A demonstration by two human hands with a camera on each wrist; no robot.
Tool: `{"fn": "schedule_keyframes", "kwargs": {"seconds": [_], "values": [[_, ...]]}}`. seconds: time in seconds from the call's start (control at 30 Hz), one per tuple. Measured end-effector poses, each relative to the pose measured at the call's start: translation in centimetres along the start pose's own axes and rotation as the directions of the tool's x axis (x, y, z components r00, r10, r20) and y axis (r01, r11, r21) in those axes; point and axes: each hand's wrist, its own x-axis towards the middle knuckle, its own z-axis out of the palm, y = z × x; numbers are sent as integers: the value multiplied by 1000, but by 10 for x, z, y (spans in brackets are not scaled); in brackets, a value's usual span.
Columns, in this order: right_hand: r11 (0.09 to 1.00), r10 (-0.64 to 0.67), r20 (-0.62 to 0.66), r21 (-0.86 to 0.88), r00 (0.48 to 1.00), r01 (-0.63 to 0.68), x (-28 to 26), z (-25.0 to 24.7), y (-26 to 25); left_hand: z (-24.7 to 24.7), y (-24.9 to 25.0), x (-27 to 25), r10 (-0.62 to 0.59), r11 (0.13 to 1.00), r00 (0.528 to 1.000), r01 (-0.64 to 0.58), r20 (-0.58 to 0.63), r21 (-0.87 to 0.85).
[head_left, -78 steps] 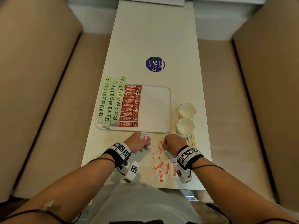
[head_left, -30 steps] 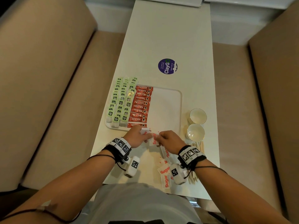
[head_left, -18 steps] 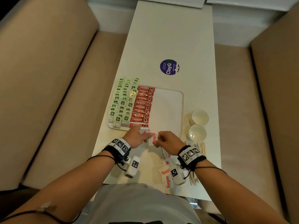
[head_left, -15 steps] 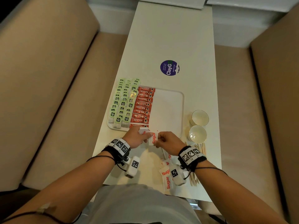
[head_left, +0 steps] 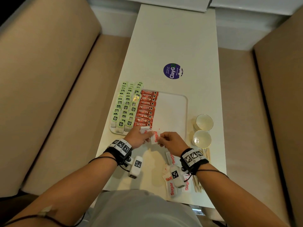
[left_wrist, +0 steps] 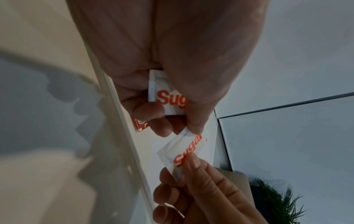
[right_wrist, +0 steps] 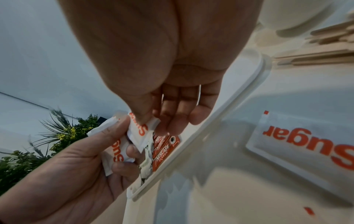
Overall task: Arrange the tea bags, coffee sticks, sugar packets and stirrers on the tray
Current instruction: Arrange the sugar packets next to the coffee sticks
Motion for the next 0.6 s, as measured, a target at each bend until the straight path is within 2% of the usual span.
{"fn": "schedule_keyframes", "kwargs": {"seconds": [0.27, 0.47, 0.6], "values": [[1000, 18, -29, 5, 999, -18, 17, 1, -8, -13, 12, 10, -40, 995, 999, 40, 4, -94], [994, 83, -192, 86, 978, -67, 54, -21, -22, -27, 29, 24, -100, 941, 994, 110, 47, -320], [987, 131, -293, 124, 947, -99, 85, -39, -29, -37, 39, 33, -76, 928, 990, 113, 118, -355]]}}
